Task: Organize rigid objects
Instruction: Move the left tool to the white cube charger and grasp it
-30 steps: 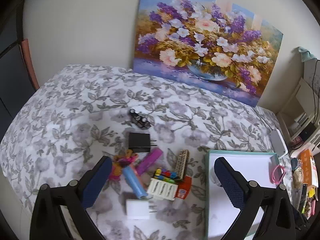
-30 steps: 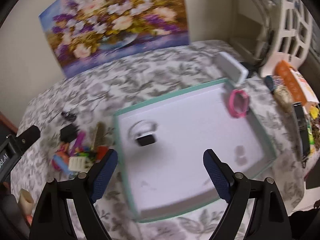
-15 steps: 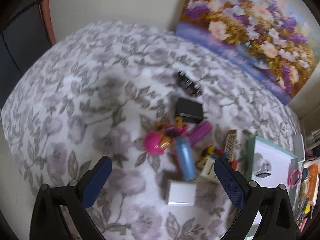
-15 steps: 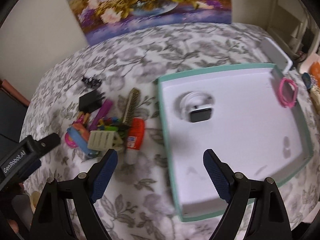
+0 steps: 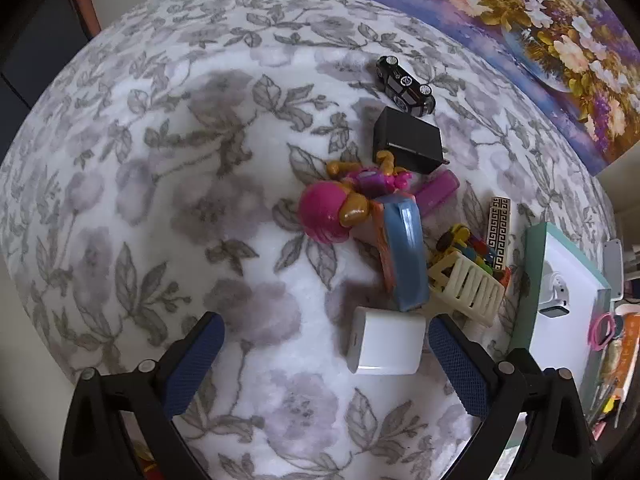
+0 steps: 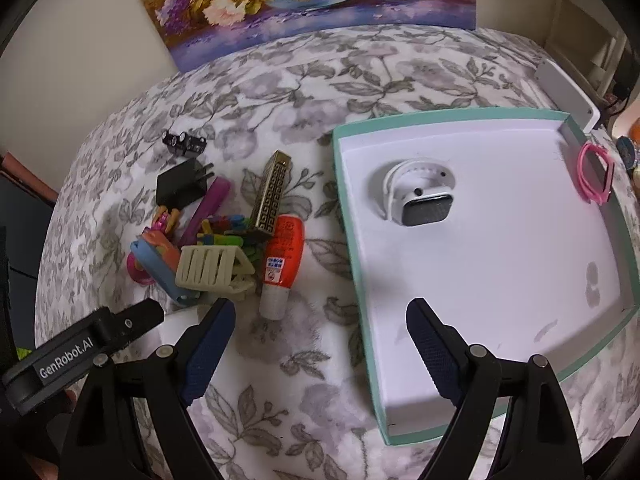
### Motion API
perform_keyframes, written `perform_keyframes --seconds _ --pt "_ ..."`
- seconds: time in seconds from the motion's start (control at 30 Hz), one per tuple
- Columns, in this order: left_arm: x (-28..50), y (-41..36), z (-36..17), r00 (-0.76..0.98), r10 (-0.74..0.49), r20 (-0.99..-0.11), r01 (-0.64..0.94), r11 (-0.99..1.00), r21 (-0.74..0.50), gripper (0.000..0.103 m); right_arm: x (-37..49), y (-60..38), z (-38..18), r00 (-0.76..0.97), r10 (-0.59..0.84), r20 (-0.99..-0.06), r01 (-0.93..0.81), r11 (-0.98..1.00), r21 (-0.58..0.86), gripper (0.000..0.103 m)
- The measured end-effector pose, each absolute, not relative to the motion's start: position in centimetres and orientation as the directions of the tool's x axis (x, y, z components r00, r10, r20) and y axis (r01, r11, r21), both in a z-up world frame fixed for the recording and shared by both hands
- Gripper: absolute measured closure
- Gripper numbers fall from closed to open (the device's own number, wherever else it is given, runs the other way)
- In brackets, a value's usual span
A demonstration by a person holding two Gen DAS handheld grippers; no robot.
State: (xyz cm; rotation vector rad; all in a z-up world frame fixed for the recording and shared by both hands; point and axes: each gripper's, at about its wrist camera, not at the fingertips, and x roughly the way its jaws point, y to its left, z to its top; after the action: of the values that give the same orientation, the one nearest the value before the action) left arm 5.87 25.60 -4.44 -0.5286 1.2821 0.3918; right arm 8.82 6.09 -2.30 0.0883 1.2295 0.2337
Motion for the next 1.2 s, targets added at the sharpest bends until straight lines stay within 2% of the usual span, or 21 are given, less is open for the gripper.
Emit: perform_keyframes --seconds 0.3,0.73,0.83,0.97,1.1,1.17,1.2 --pt "6.1 25.4 -5.3 0.21 -0.01 -0.978 -0.553 0.824 -0.127 0.0 9.3 4.7 -2.2 0.324 0.192 -0.926 -0.085 0.981 0.174 0.015" --pt "7.9 20.9 -6.6 0.162 0.026 -0.986 -0.435 0.899 -0.048 0.001 9.6 3.2 -2.3 0.321 0.191 -0.928 -0.04 0.981 0.188 0.015" --pt "8.5 20.0 -7.1 0.155 0.035 -0.987 -0.418 0.908 -0.034 0.011 9.6 3.2 -2.3 0.319 0.193 -0.928 -0.036 0.981 0.191 0.015" --pt "9.1 18.9 -7.6 0.149 0.044 -0.988 -0.397 0.918 -0.019 0.017 9.8 3.2 -2.5 0.313 0.194 -0.93 -0.039 0.981 0.192 0.015" --pt "9.9 18.0 -8.1 0.142 0.038 -0.989 -0.377 0.926 -0.019 0.029 9.9 3.2 -2.7 0.308 0.194 -0.931 -0.037 0.981 0.192 0.015" --pt "10.0 17.6 -8.0 0.149 0.042 -0.988 -0.37 0.929 -0.017 0.03 9.9 3.3 -2.7 0.307 0.194 -0.932 -0.037 0.981 0.192 0.015" --pt "10.1 17.4 -7.9 0.153 0.04 -0.987 -0.367 0.93 -0.019 0.035 10.0 3.3 -2.7 0.306 0.193 -0.932 -0.037 0.981 0.191 0.015"
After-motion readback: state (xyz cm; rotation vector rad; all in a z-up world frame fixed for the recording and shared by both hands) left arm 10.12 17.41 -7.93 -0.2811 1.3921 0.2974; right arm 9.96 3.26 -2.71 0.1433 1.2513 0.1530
